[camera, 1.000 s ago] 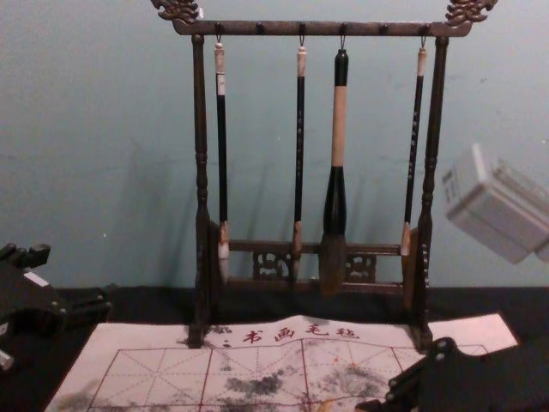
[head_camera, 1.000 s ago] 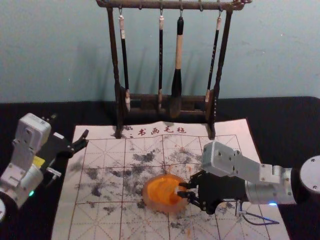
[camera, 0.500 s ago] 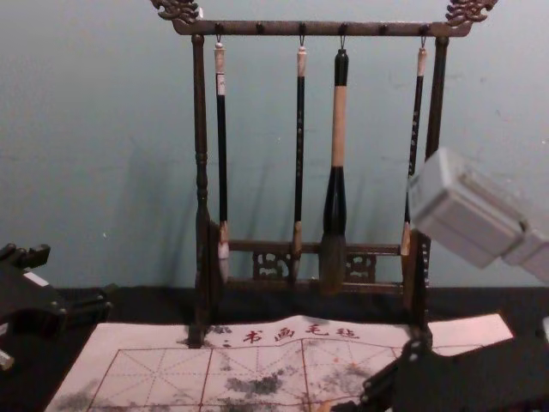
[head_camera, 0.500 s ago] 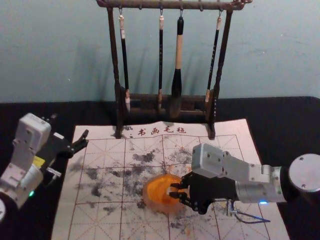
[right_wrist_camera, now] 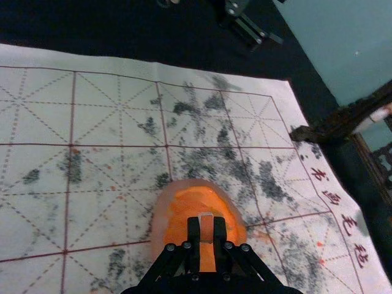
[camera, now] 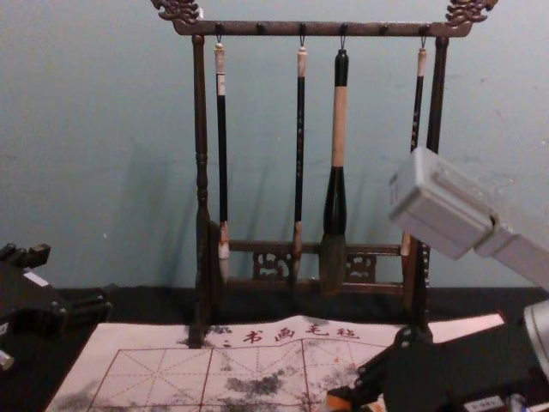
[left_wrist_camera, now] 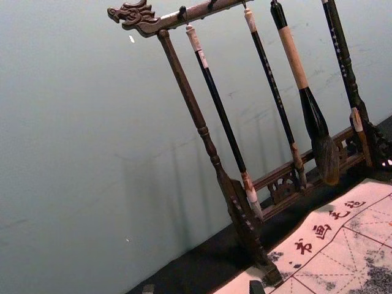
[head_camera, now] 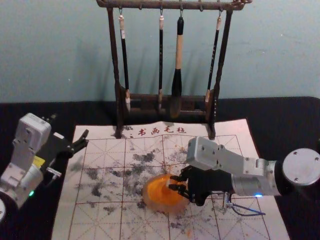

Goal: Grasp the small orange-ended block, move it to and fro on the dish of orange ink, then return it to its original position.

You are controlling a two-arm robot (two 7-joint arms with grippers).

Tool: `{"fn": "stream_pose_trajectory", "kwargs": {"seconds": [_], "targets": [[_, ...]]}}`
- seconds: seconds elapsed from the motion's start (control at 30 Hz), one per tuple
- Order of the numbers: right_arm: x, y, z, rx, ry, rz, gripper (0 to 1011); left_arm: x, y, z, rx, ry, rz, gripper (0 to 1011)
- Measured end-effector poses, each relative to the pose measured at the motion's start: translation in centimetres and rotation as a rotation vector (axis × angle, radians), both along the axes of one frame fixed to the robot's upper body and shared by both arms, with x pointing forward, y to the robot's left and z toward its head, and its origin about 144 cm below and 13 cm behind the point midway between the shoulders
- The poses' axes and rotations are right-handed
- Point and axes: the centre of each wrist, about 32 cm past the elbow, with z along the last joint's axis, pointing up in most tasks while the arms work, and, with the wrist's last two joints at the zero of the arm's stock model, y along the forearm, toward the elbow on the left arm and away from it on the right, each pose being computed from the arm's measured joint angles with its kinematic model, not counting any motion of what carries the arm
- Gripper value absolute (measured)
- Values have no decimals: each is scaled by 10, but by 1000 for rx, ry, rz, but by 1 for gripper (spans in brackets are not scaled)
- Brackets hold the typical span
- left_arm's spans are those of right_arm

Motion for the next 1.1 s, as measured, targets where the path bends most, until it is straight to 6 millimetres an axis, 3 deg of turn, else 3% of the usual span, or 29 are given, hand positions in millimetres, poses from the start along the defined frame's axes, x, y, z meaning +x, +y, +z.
{"fn": "stream_pose_trajectory", "kwargs": {"seconds": [0.53,1.1], "targets": [[1,-10,2,-27,-4,-44,91,0,0,0,0,0,0,1001],[-16,-13,8,-18,15,23,91,0,0,0,0,0,0,1001]]}}
